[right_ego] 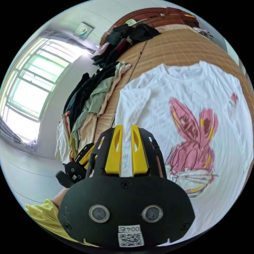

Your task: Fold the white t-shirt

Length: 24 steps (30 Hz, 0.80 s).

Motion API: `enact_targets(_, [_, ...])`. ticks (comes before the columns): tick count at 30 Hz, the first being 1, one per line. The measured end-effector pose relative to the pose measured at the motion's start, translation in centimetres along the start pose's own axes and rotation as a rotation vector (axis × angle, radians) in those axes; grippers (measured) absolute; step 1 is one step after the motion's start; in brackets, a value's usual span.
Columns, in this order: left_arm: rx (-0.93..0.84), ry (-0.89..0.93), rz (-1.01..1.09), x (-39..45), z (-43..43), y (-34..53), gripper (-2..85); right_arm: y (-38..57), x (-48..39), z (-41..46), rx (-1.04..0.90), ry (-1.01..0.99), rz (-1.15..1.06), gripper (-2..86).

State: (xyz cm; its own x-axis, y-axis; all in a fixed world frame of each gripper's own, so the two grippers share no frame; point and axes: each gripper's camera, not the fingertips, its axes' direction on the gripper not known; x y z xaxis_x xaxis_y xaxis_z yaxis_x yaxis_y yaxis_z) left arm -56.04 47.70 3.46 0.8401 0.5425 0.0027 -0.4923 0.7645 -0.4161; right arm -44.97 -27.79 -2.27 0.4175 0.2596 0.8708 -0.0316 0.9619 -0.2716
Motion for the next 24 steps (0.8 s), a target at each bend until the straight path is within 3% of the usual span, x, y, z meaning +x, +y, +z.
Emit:
enact_targets(5, [-0.007, -0.017, 0.038, 0.0, 0.7, -1.8, 7.2, -7.9, -5.9, 3.8, -0.100, 0.129, -0.215, 6.3])
enact_targets(14, [-0.097, 0.087, -0.089, -2.3, 4.0, -1.9, 4.0, -17.3, -13.3, 11.7, -0.264, 0.295, -0.546, 6.6])
enact_targets(24, [-0.111, 0.121, -0.105, -4.3, 5.6, -1.8, 2.9, -22.3, -14.2, 18.3, -0.433, 0.286, -0.547, 8.1])
